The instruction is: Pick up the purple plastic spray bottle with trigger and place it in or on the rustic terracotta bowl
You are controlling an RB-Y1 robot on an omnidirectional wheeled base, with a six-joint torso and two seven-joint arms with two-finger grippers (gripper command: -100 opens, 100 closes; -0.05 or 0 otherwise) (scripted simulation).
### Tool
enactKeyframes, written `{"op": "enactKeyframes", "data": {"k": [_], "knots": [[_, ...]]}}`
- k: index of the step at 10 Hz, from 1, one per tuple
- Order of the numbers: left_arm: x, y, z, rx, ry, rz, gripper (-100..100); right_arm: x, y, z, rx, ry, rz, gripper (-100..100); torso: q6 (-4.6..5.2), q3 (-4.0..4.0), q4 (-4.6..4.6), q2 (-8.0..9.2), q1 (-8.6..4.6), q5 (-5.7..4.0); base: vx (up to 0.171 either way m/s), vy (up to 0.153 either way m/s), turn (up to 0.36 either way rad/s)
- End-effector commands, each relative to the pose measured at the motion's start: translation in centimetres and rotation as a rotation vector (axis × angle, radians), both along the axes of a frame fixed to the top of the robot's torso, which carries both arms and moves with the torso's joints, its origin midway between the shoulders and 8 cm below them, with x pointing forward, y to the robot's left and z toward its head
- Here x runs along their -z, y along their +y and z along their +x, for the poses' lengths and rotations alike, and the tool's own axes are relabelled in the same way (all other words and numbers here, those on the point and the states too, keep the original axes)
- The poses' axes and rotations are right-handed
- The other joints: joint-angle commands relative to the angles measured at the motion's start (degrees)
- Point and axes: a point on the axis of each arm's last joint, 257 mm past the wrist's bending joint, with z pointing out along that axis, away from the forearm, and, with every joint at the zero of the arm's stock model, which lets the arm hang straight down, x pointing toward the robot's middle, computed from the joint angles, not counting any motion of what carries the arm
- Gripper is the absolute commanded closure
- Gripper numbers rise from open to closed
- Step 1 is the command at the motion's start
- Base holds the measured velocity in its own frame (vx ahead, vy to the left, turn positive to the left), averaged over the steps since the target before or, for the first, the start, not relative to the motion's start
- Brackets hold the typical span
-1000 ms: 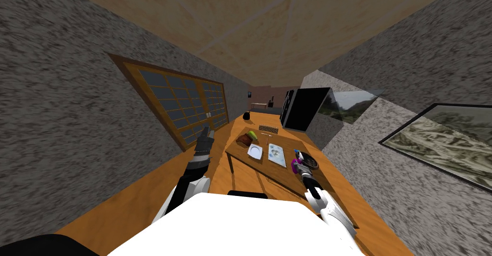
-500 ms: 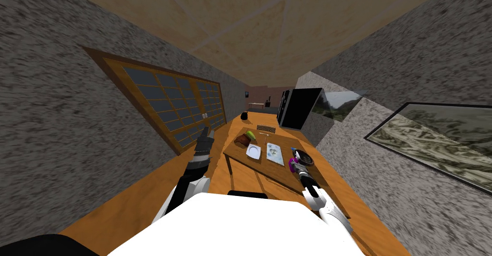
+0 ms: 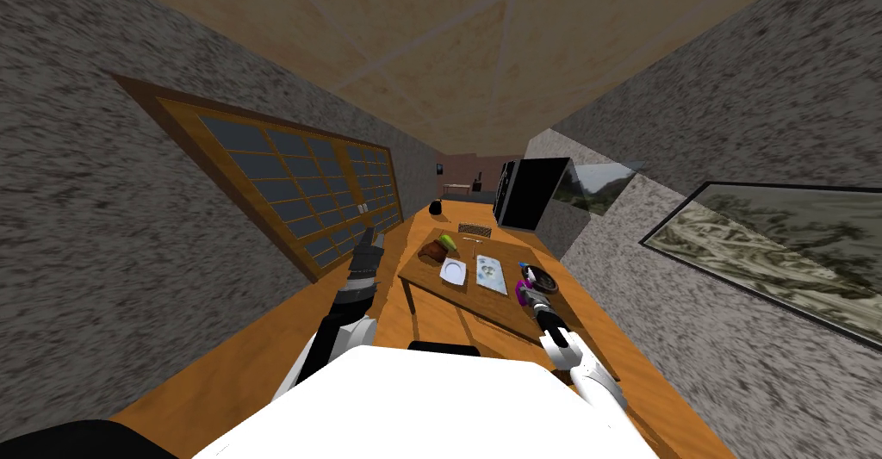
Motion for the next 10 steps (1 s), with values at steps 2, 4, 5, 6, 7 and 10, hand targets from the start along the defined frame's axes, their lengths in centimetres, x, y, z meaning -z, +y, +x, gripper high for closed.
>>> {"op": "enactKeyframes", "data": {"k": [2, 4, 5, 6, 7, 10], "knots": [[0.0, 0.0, 0.0, 0.0, 0.0, 0.0, 0, -2.5, -0.7, 2.2, 0.014, -0.047, -0.001, 100, 0.0, 0.03, 0.01, 0.06, 0.1, -0.01, -0.021, 0.042, -0.038], [0.0, 0.0, 0.0, 0.0, 0.0, 0.0, 0, -4.2, -1.2, 3.6, 0.021, -0.077, -0.002, 100, 0.04, 0.08, 0.04, 0.12, 0.1, -0.02, -0.021, 0.036, -0.032], [0.0, 0.0, 0.0, 0.0, 0.0, 0.0, 0, -5.1, -1.5, 4.3, 0.025, -0.092, -0.003, 100, 0.06, 0.09, 0.05, 0.13, 0.07, -0.01, -0.015, 0.029, -0.049], [0.0, 0.0, 0.0, 0.0, 0.0, 0.0, 0, -6.0, -1.8, 5.0, 0.03, -0.108, -0.004, 100, 0.06, 0.11, 0.07, 0.13, 0.07, -0.02, -0.02, 0.027, -0.028], [0.0, 0.0, 0.0, 0.0, 0.0, 0.0, 0, -6.9, -2.1, 5.7, 0.034, -0.122, -0.005, 100, 0.08, 0.12, 0.08, 0.16, 0.05, -0.02, -0.024, 0.022, -0.032], [0.0, 0.0, 0.0, 0.0, 0.0, 0.0, 0, -11.1, -3.6, 8.3, 0.052, -0.182, -0.016, 100, 0.12, 0.23, 0.16, 0.31, -0.01, 0.01, -0.041, 0.009, -0.024]]}}
